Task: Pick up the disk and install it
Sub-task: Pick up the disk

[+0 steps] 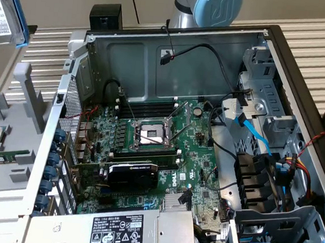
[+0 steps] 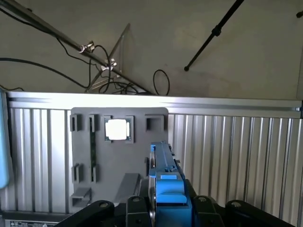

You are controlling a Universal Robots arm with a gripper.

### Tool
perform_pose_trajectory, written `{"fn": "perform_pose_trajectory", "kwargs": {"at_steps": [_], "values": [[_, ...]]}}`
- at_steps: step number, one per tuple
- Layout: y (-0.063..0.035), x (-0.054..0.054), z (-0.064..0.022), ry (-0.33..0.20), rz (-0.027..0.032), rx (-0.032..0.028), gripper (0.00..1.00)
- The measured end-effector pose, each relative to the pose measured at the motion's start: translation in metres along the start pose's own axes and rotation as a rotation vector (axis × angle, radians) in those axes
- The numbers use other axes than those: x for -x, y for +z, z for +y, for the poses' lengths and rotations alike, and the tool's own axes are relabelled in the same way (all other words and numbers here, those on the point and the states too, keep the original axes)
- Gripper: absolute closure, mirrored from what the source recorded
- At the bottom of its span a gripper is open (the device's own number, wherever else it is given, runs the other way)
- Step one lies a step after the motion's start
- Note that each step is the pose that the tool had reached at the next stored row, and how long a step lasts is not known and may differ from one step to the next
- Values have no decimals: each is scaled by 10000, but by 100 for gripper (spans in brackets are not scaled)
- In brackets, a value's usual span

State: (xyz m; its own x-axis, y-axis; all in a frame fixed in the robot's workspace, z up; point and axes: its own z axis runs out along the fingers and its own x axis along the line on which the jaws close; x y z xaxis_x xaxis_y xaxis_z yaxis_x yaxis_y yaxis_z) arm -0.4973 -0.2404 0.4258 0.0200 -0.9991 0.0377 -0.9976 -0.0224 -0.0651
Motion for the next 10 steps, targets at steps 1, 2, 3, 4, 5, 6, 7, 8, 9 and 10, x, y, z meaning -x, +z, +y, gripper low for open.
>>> {"fn": "perform_pose_trajectory", "kwargs": {"at_steps": [1, 2, 3, 4, 5, 6, 7, 8, 9, 10], "values": [[-35, -2, -31, 1, 0, -2, 63], [-70, -4, -62, 1, 0, -3, 63], [-107, -6, -95, 1, 0, -1, 63], [-146, -8, -131, 1, 0, 0, 63], [-183, -10, -166, 1, -1, -1, 63], [-220, -13, -202, 1, -2, -2, 63], [-260, -15, -242, 1, -5, -1, 63], [-299, -17, -281, 1, -8, -1, 63], [-336, -20, -322, 2, -13, -3, 63], [-372, -22, -361, 2, -17, -2, 63]]}}
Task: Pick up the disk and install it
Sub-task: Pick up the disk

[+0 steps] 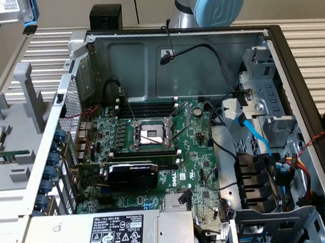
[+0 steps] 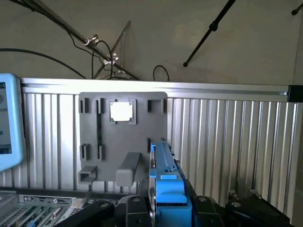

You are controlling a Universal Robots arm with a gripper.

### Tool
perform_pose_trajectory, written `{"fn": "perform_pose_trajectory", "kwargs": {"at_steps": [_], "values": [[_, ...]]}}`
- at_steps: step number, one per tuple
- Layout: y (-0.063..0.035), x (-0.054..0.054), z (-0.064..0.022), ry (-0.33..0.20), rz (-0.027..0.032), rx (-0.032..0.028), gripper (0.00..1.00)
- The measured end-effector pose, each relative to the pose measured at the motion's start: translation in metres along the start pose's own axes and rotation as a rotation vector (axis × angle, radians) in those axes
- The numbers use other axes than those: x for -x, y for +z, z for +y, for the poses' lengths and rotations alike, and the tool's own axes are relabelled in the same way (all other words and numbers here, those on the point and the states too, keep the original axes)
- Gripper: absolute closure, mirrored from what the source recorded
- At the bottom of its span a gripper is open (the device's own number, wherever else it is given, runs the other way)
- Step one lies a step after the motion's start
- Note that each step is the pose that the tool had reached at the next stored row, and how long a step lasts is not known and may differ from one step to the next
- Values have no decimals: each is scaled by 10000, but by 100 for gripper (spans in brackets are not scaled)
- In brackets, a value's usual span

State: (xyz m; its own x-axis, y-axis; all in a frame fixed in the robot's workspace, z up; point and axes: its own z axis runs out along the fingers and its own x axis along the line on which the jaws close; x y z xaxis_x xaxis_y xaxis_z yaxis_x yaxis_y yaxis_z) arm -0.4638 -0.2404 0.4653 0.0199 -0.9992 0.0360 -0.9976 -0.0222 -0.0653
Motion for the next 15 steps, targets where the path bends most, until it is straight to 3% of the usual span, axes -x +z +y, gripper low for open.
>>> {"fn": "perform_pose_trajectory", "kwargs": {"at_steps": [8, 15], "values": [[-269, -29, -344, 3, -41, -2, 63], [-430, -60, -677, 3, -58, -2, 63]]}}
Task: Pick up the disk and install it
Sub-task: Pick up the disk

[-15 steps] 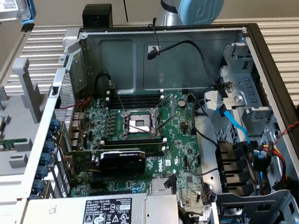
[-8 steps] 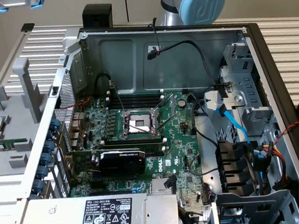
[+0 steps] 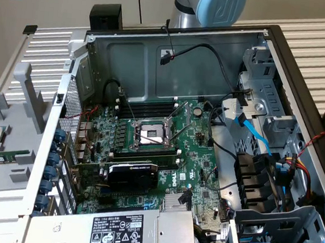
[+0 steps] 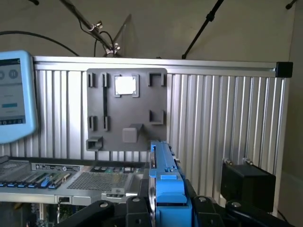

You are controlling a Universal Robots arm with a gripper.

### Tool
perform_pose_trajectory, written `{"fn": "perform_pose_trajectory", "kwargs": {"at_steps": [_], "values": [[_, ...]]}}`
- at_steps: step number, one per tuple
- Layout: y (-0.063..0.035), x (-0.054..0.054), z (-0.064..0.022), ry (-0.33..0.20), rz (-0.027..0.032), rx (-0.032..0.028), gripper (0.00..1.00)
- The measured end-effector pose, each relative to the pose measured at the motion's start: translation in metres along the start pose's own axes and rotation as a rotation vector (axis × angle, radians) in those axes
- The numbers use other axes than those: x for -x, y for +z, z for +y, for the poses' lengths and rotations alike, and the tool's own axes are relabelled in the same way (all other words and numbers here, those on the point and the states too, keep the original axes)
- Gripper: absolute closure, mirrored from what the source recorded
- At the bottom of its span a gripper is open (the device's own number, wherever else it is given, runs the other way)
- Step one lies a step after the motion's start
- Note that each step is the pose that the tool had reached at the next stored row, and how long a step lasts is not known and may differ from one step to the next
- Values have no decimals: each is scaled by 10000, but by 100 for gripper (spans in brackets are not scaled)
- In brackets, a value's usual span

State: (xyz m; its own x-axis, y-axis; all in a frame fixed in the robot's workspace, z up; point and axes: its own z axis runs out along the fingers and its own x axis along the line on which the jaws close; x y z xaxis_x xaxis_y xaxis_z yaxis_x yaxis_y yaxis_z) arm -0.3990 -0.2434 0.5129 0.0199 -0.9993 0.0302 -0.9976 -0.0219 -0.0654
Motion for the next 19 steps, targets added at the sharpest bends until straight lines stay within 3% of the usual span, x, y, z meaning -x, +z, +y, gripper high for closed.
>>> {"fn": "perform_pose_trajectory", "kwargs": {"at_steps": [12, 19], "values": [[-80, -77, -543, -1, -4, 0, 63], [-124, -245, -740, 1, -8, 2, 63]]}}
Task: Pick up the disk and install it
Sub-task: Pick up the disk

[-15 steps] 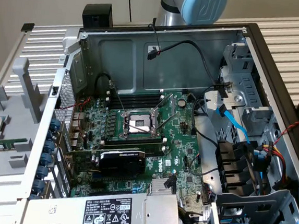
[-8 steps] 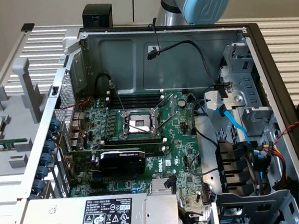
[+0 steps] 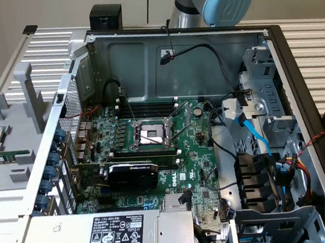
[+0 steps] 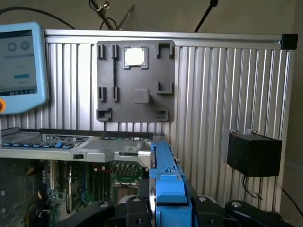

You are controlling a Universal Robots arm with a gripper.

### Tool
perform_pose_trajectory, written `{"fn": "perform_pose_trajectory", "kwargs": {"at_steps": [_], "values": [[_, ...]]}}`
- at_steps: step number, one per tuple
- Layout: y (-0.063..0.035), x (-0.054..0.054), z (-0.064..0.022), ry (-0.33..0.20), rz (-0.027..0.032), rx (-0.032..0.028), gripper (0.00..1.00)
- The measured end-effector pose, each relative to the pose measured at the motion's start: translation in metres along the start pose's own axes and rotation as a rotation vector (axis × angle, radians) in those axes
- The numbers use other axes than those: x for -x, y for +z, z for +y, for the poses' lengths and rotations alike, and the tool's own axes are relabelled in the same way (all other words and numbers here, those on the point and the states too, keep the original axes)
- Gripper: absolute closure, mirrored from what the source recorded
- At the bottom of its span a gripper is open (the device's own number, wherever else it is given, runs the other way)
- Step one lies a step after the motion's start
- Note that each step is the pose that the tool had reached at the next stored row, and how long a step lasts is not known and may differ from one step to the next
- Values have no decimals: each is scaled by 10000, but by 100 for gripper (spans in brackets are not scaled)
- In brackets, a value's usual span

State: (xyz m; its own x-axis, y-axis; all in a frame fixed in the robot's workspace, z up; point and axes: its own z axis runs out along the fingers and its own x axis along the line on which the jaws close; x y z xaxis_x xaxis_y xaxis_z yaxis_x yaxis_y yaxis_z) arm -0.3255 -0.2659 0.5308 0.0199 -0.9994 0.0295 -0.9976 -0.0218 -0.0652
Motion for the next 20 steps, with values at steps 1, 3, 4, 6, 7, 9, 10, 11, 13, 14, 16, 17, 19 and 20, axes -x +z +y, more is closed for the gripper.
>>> {"fn": "perform_pose_trajectory", "kwargs": {"at_steps": [1, 3, 4, 6, 7, 9, 10, 11, 13, 14, 16, 17, 19, 20], "values": [[-8, -29, -18, -1, 0, -1, 63], [-21, -85, -52, -1, -1, 0, 63], [-27, -114, -67, 0, -1, 0, 63], [-30, -167, -90, -1, -4, 2, 63], [-29, -194, -98, 1, -7, 1, 63], [-27, -248, -108, 1, -21, 0, 63], [-26, -279, -113, 1, -27, 0, 63], [-24, -309, -117, 2, -35, -1, 63], [-21, -365, -121, 3, -44, -1, 63], [-18, -392, -122, 4, -49, 0, 63], [-14, -437, -141, 5, -59, 0, 63], [-12, -455, -159, 5, -62, 0, 63], [-7, -491, -216, 6, -69, -1, 63], [-5, -509, -250, 5, -73, -1, 63]]}}
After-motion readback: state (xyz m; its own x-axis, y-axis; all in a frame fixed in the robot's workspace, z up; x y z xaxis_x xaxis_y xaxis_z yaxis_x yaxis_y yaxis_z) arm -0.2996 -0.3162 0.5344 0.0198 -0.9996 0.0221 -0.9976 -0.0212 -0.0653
